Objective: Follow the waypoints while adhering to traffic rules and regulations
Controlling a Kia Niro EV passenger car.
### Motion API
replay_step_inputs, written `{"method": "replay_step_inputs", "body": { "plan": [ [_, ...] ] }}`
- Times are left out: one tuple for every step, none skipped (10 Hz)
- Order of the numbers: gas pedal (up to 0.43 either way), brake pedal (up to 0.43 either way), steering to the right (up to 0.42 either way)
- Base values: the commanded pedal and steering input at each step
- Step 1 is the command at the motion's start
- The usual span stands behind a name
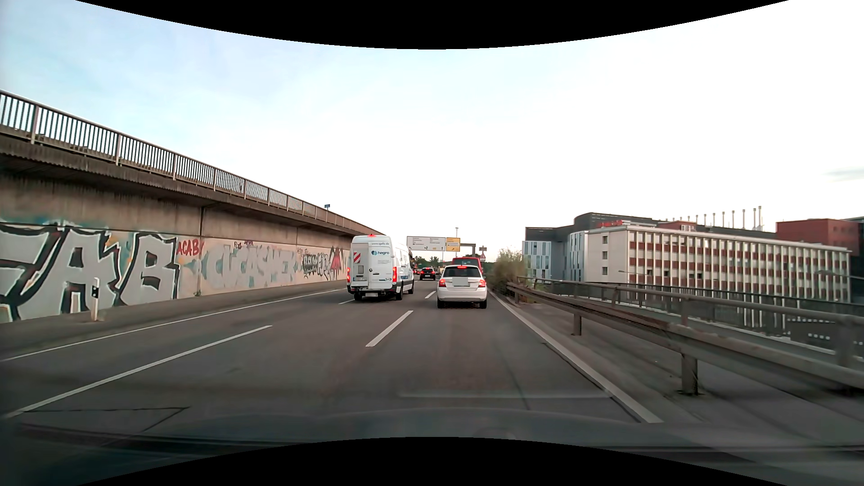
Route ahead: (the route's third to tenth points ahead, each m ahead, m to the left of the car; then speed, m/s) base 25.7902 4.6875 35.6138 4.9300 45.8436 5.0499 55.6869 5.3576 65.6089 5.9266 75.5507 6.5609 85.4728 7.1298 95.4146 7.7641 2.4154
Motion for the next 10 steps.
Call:
{"method": "replay_step_inputs", "body": {
  "plan": [
    [0.0,0.104,-0.002],
    [0.0,0.104,-0.002],
    [0.0,0.098,-0.002],
    [0.0,0.085,-0.002],
    [0.0,0.079,-0.002],
    [0.0,0.073,-0.002],
    [0.0,0.067,-0.002],
    [0.0,0.055,-0.002],
    [0.0,0.043,-0.002],
    [0.0,0.043,-0.002]
  ]
}}
